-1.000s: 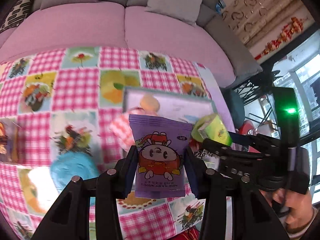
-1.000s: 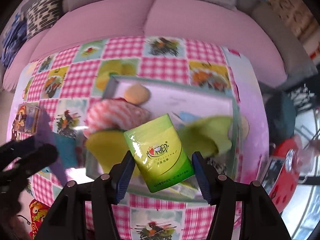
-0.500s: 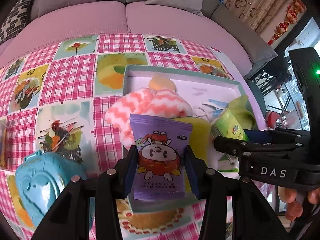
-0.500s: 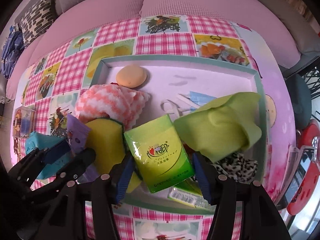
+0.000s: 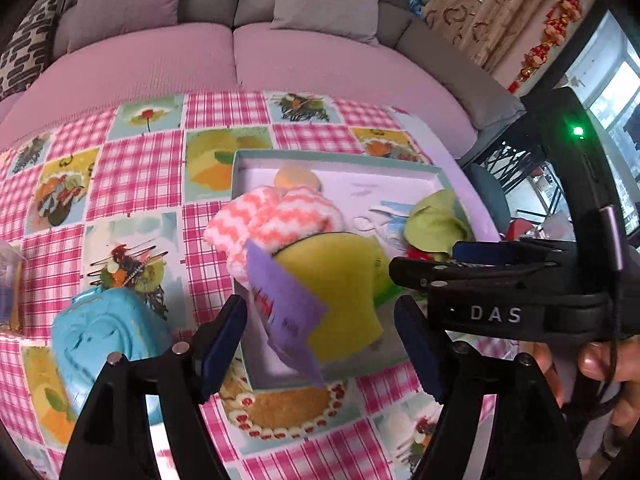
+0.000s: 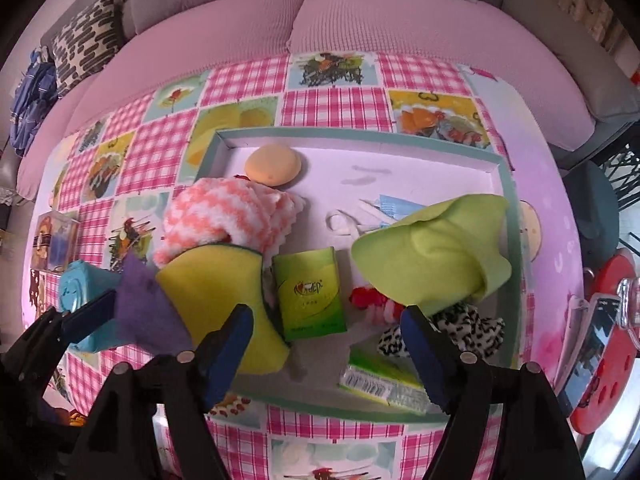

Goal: Organize soft objects
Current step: 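Open both tools to drop the purple packet and tissue pack into the tray, then withdraw both tools from the tray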

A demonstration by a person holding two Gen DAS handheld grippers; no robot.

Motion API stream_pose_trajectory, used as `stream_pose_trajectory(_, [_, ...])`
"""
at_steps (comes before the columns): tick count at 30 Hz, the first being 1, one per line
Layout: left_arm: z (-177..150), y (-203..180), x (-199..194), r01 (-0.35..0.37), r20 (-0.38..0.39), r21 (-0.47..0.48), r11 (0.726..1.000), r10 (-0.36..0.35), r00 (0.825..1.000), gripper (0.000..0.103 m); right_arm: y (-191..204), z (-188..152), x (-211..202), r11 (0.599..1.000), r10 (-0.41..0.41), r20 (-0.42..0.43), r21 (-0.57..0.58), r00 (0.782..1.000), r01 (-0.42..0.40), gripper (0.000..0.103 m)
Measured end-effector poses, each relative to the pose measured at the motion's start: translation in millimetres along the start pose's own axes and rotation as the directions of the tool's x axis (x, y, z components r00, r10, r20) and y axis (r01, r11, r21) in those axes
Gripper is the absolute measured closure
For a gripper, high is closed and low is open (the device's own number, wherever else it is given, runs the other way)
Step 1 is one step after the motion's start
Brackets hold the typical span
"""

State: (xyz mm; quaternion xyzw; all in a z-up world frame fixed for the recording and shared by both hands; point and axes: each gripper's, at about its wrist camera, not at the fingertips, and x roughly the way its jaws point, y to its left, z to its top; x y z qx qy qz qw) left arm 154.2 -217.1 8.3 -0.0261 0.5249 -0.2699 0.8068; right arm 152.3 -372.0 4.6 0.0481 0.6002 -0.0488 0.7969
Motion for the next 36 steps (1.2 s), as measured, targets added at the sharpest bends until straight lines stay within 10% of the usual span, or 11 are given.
stream_pose_trajectory(14, [-52.5, 37.3, -69.3, -0.282, 0.126, -0.044, 0.958, 0.285, 0.95, 0.006, 20.1, -65.7, -26.1, 0.999, -0.006, 0.098, 0.034, 0.995, 0.003, 0.0])
stream_pose_trajectory(36, [-121.2, 88.8, -70.0, -0.411, 0.083, -0.124, 0.903, 0.422, 0.903, 0.006, 78.1, -120.9, -5.8, 0.998, -0.031, 0.171, 0.057, 0.985, 0.022, 0.0])
